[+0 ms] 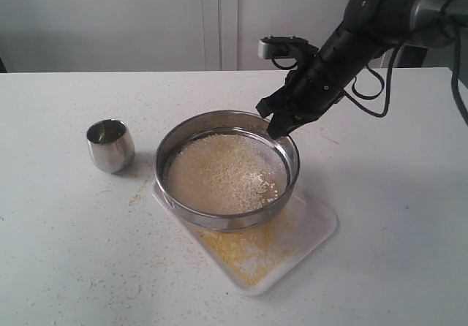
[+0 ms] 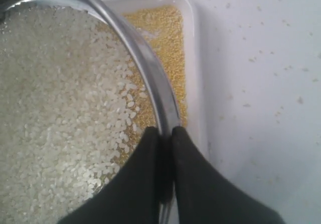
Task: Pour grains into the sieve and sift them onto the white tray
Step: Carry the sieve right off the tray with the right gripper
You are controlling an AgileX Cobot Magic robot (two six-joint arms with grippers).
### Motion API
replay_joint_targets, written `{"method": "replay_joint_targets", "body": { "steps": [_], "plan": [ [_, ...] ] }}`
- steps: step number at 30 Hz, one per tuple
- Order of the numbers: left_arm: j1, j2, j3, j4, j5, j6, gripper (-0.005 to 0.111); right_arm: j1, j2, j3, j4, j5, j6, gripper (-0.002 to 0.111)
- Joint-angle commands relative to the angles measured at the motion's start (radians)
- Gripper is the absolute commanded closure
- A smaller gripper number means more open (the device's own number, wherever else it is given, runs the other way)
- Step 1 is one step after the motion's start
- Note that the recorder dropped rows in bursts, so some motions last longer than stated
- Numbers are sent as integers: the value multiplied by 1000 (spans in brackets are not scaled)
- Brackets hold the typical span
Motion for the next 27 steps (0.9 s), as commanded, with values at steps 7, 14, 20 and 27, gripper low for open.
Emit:
{"method": "replay_joint_targets", "body": {
  "steps": [7, 14, 20, 27],
  "plan": [
    [-6, -8, 6, -5, 12, -1, 107, -57, -27, -30, 78, 140, -187, 108],
    [-6, -8, 6, -5, 12, -1, 107, -84, -36, -41, -19, 57, 58, 108],
    [-6, -8, 6, -5, 12, -1, 107, -173, -40, -46, -143, -40, 215, 108],
    [-6, -8, 6, -5, 12, -1, 107, -325, -34, -46, -134, -85, 311, 108]
  ]
}}
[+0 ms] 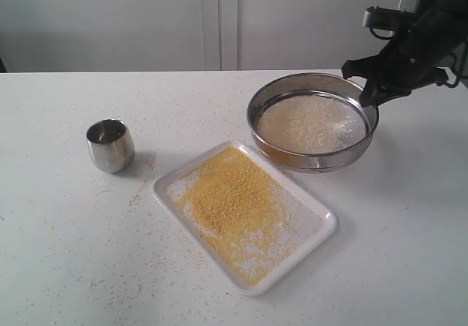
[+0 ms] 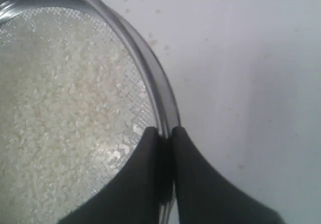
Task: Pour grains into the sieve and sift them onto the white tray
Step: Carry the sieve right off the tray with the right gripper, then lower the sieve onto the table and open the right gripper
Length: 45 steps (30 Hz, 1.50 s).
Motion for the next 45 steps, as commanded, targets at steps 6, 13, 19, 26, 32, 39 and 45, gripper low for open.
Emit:
{"method": "replay_joint_targets", "body": {
  "steps": [6, 13, 19, 26, 32, 39, 45],
  "plan": [
    [-6, -8, 6, -5, 12, -1, 107, -74, 18, -10, 34, -91, 41, 108],
    [-6, -8, 6, -5, 12, -1, 107, -74, 76, -10, 36, -129, 41, 108],
    [-6, -8, 6, -5, 12, -1, 107, -74, 105, -10, 36, -175, 47, 108],
    [-6, -8, 6, -5, 12, -1, 107, -74, 140, -10, 36, -170, 47, 108],
    [-6, -8, 6, -5, 12, -1, 107, -74, 158, -10, 34, -164, 47, 108],
    [-6, -8, 6, -5, 12, -1, 107, -74, 159, -10, 27, -156, 34, 83],
    [-6, -8, 6, -5, 12, -1, 107, -74, 152, -10, 21, -144, 19, 67]
  ]
}}
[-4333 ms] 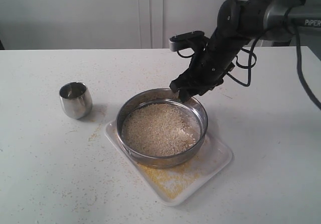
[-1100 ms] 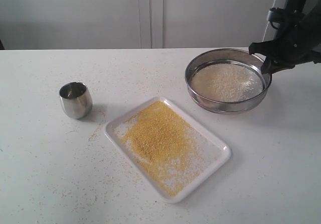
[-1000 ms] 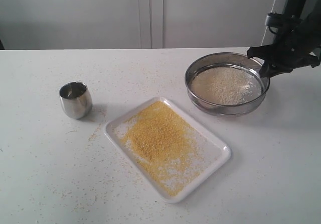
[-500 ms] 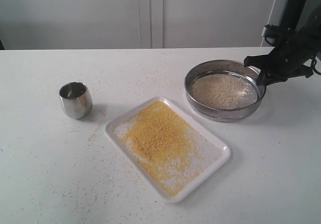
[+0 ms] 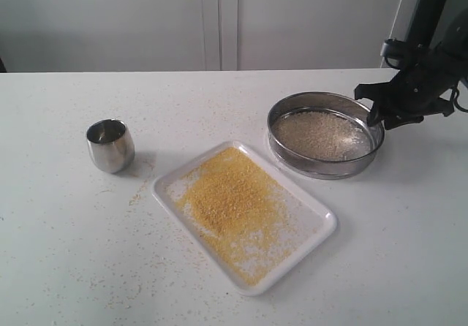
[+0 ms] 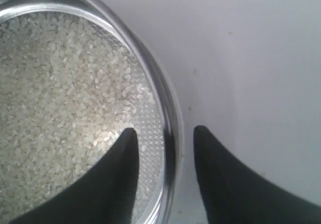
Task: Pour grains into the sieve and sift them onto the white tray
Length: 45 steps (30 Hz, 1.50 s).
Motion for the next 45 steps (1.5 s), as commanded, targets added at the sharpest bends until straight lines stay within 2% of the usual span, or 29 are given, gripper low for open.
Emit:
{"method": "replay_joint_targets", "body": {
  "steps": [1, 11, 16, 22, 31, 45],
  "plan": [
    [-6, -8, 6, -5, 12, -1, 107, -8, -14, -7, -17, 15, -13, 67],
    [-6, -8, 6, -5, 12, -1, 107, -8, -121, -7, -110, 91, -10, 67],
    [-6, -8, 6, -5, 12, -1, 107, -8, -173, -7, -110, 167, -19, 83],
    [-6, -8, 6, -5, 12, -1, 107, 3, -215, -7, -108, 320, -75, 108],
    [-6, -8, 6, -5, 12, -1, 107, 71, -307, 45, -136, 384, -107, 108],
    [-6, -8, 6, -5, 12, -1, 107, 109, -516, 246, -280, 262, -4, 108]
  ]
}}
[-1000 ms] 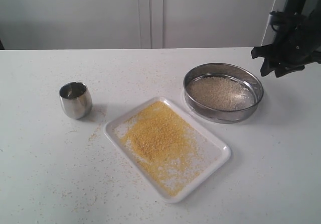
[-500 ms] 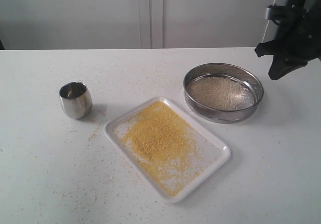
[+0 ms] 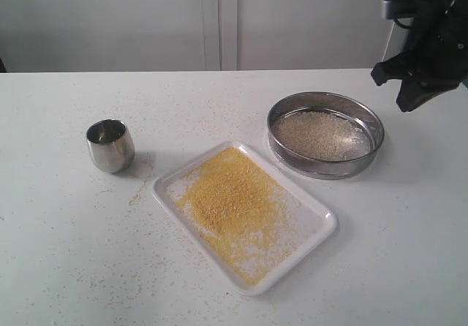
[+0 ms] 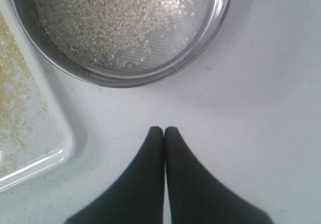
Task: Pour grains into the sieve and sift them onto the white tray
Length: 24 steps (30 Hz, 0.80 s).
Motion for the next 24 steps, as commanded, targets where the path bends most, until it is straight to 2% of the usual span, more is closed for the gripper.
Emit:
{"method": "replay_joint_targets", "body": {
  "steps": [1, 11, 18, 24],
  "plan": [
    [-6, -8, 6, -5, 12, -1, 107, 1, -91, 92, -55, -73, 35, 108],
    [-6, -8, 6, -5, 12, -1, 107, 5, -390, 363, -48, -289, 55, 108],
    [-6, -8, 6, -5, 12, -1, 107, 12, -589, 547, 80, -481, 32, 108],
    [-6, -8, 6, -5, 12, -1, 107, 33, -715, 652, 80, -533, -21, 108]
  ]
}}
